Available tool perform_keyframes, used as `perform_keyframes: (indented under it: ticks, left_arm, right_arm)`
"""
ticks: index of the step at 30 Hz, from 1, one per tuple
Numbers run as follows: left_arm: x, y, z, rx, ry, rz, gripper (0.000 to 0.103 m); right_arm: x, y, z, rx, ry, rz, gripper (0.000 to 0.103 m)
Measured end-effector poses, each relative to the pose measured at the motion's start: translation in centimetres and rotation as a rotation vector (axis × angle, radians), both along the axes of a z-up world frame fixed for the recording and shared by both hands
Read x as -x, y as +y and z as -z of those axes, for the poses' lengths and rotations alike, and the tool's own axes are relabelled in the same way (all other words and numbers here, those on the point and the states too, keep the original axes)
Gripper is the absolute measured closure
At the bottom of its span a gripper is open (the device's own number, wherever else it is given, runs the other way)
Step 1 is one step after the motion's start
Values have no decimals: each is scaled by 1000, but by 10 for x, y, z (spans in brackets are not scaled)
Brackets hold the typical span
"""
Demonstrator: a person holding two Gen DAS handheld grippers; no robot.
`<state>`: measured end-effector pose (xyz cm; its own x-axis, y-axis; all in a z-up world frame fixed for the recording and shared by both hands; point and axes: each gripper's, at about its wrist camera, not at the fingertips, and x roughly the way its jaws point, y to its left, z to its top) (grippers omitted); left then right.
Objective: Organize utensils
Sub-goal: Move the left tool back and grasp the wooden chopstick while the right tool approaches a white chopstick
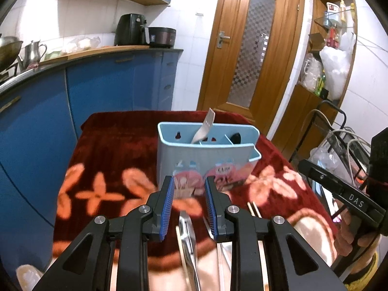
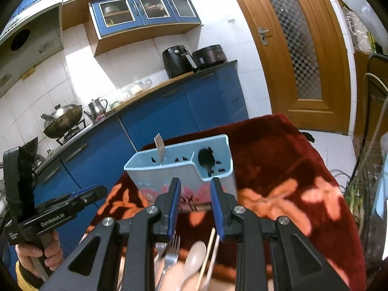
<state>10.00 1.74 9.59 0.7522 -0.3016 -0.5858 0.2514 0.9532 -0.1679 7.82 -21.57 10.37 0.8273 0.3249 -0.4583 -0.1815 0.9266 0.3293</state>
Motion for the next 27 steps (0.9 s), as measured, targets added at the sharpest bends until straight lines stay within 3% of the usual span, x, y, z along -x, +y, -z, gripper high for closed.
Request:
perform_keyframes:
  ticks: [10,27]
  left_arm:
    - [27,9,26,-21,101,-17,77]
    - [28,-6,81,-107,298,9,77]
  right_arm:
    - [32,-7,21,3,102,11,75]
    - [53,-15,56,14,212,6,75]
